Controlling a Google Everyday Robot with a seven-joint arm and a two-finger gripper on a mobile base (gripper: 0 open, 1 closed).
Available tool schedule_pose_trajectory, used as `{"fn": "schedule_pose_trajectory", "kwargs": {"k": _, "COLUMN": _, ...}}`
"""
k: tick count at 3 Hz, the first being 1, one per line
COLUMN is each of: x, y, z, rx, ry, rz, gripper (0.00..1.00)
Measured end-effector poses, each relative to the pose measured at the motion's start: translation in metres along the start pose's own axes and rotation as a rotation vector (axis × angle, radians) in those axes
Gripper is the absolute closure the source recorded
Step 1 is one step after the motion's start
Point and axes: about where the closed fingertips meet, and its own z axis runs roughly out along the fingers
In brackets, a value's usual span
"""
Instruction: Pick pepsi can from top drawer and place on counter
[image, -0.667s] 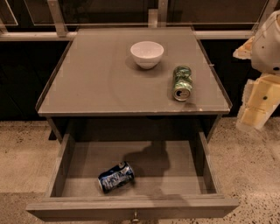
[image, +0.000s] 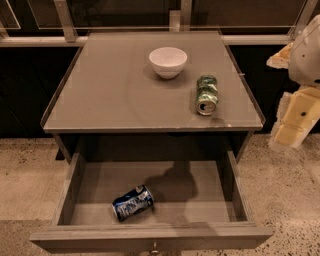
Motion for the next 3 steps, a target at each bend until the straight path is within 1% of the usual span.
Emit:
{"fn": "schedule_pose_trajectory", "kwargs": {"k": 1, "x": -0.017, "y": 0.017, "z": 0.016, "rx": 0.007, "ry": -0.102, "rz": -0.032, "gripper": 0.00}}
{"fn": "schedule_pose_trajectory", "kwargs": {"k": 2, "x": -0.041, "y": 0.046, "z": 0.064, "rx": -0.027, "ry": -0.262, "rz": -0.050, "gripper": 0.00}}
{"fn": "schedule_pose_trajectory", "kwargs": {"k": 3, "x": -0.067, "y": 0.073, "z": 0.110, "rx": -0.062, "ry": -0.427, "rz": -0.038, "gripper": 0.00}}
